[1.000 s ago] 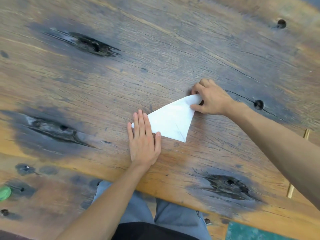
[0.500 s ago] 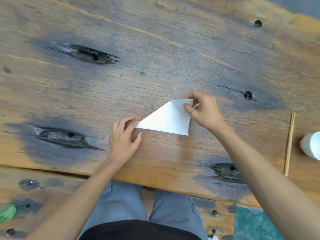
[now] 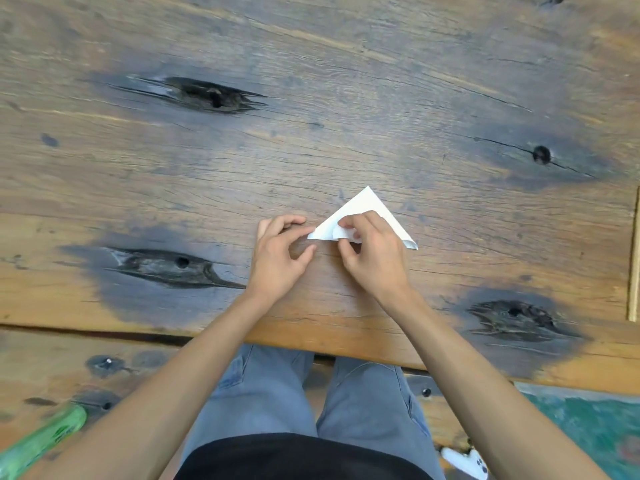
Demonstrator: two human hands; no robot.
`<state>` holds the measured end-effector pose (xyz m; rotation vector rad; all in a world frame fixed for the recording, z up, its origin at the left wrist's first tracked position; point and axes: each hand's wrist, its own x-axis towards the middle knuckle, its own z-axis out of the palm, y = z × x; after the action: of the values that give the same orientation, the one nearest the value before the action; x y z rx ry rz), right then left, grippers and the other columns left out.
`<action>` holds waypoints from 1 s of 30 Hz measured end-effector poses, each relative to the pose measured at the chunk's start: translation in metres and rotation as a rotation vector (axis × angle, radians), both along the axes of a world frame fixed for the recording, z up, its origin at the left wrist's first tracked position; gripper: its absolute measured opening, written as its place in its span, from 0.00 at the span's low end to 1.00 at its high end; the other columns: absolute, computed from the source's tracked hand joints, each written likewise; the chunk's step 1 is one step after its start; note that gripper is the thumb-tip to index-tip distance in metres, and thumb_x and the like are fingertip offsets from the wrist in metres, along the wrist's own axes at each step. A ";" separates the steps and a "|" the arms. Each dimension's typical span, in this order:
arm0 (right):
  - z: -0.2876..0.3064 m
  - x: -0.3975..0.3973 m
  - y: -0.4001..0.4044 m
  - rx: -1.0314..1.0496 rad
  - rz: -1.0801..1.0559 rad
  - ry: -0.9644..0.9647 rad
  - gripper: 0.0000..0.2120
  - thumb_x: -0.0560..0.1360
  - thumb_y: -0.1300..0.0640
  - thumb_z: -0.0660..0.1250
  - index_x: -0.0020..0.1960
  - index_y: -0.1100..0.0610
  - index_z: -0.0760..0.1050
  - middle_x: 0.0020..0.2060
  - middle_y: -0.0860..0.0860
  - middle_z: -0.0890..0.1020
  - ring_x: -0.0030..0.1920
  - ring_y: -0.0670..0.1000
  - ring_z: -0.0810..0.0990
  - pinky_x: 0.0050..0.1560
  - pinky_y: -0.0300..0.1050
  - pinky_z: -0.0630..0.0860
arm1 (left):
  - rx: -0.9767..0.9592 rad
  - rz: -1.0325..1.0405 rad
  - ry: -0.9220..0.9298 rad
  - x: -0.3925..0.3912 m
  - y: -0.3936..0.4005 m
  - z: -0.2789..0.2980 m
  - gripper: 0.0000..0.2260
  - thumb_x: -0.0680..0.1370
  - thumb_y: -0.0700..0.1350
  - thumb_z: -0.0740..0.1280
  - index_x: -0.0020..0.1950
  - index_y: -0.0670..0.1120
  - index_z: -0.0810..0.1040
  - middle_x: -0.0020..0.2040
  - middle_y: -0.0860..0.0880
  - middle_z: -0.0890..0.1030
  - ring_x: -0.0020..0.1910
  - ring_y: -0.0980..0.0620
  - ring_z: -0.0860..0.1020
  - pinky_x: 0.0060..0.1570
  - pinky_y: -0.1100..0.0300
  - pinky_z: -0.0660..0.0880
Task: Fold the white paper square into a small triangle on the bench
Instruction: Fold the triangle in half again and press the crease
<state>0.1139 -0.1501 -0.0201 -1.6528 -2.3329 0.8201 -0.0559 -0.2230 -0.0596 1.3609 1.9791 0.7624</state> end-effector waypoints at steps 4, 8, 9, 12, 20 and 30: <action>-0.009 -0.011 -0.003 -0.007 -0.003 -0.013 0.13 0.77 0.56 0.70 0.60 0.54 0.82 0.56 0.51 0.82 0.55 0.56 0.82 0.50 0.54 0.80 | 0.005 -0.010 -0.008 -0.004 -0.003 0.000 0.11 0.75 0.42 0.76 0.58 0.46 0.87 0.63 0.51 0.82 0.63 0.47 0.74 0.67 0.76 0.59; -0.014 -0.016 -0.003 -0.012 0.001 -0.033 0.15 0.78 0.54 0.70 0.63 0.54 0.81 0.58 0.51 0.82 0.59 0.56 0.81 0.52 0.54 0.80 | 0.020 -0.012 -0.005 -0.004 -0.005 -0.001 0.11 0.76 0.43 0.76 0.57 0.45 0.87 0.63 0.50 0.83 0.63 0.47 0.75 0.67 0.74 0.60; -0.015 -0.017 -0.003 -0.018 0.006 -0.032 0.15 0.78 0.54 0.70 0.63 0.55 0.81 0.58 0.52 0.82 0.59 0.56 0.81 0.53 0.54 0.81 | 0.025 -0.007 -0.003 -0.003 -0.005 0.000 0.11 0.76 0.42 0.76 0.57 0.45 0.87 0.63 0.50 0.83 0.63 0.47 0.75 0.67 0.74 0.60; -0.017 -0.018 -0.003 -0.017 0.020 -0.021 0.15 0.78 0.54 0.72 0.63 0.56 0.82 0.57 0.53 0.82 0.59 0.57 0.81 0.53 0.55 0.81 | 0.033 0.010 0.005 -0.001 -0.006 0.000 0.11 0.76 0.42 0.76 0.57 0.43 0.86 0.62 0.50 0.83 0.62 0.47 0.75 0.67 0.74 0.61; -0.020 -0.020 -0.006 0.057 0.031 0.037 0.08 0.77 0.57 0.73 0.56 0.58 0.85 0.52 0.54 0.84 0.54 0.58 0.83 0.48 0.55 0.82 | 0.030 0.027 0.002 0.000 -0.007 0.000 0.12 0.75 0.42 0.76 0.58 0.43 0.86 0.62 0.49 0.84 0.62 0.45 0.76 0.67 0.75 0.60; -0.026 -0.023 -0.012 0.136 0.071 0.014 0.06 0.76 0.54 0.75 0.50 0.54 0.86 0.50 0.50 0.84 0.51 0.54 0.83 0.35 0.49 0.81 | 0.027 0.026 0.013 0.000 -0.006 0.000 0.12 0.76 0.42 0.76 0.59 0.44 0.86 0.62 0.50 0.83 0.63 0.47 0.76 0.68 0.73 0.61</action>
<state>0.0906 -0.1624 -0.0465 -1.5132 -2.3922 0.6658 -0.0554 -0.2293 -0.0593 1.3612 2.0073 0.7961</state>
